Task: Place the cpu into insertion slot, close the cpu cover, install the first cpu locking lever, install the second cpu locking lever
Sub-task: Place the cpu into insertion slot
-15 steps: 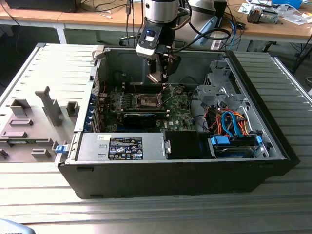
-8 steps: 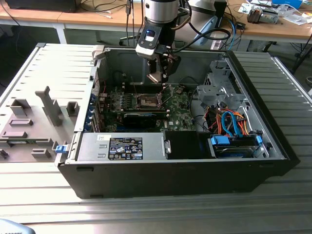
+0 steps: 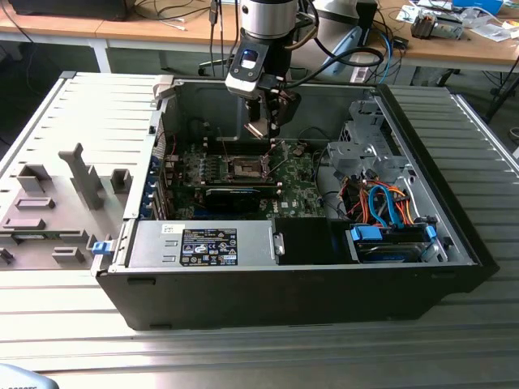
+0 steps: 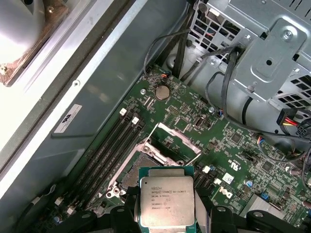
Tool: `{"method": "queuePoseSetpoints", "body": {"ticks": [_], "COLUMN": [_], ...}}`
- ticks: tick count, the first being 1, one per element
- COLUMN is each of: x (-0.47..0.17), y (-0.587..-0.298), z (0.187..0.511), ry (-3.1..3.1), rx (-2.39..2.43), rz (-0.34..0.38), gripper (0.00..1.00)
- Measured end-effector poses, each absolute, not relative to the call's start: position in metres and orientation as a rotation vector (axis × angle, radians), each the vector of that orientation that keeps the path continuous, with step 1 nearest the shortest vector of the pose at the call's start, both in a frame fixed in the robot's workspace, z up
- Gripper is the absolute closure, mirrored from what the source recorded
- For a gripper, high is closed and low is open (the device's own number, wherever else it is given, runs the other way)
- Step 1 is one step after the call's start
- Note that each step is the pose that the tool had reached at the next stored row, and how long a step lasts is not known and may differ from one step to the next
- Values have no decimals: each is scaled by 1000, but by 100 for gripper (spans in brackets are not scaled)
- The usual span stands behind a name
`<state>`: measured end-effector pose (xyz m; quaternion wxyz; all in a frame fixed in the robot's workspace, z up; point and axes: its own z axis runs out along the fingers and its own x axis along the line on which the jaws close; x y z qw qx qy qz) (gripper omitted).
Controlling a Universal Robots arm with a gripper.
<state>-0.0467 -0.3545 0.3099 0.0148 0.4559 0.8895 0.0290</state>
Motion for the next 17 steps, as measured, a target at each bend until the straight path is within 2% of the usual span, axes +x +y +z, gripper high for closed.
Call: {"method": "queuePoseSetpoints", "body": {"ticks": [17], "x": [-47], "y": [-354], "z": [310], "ry": [2759], "rx": [1435], "rz": [89], "gripper": [45]}}
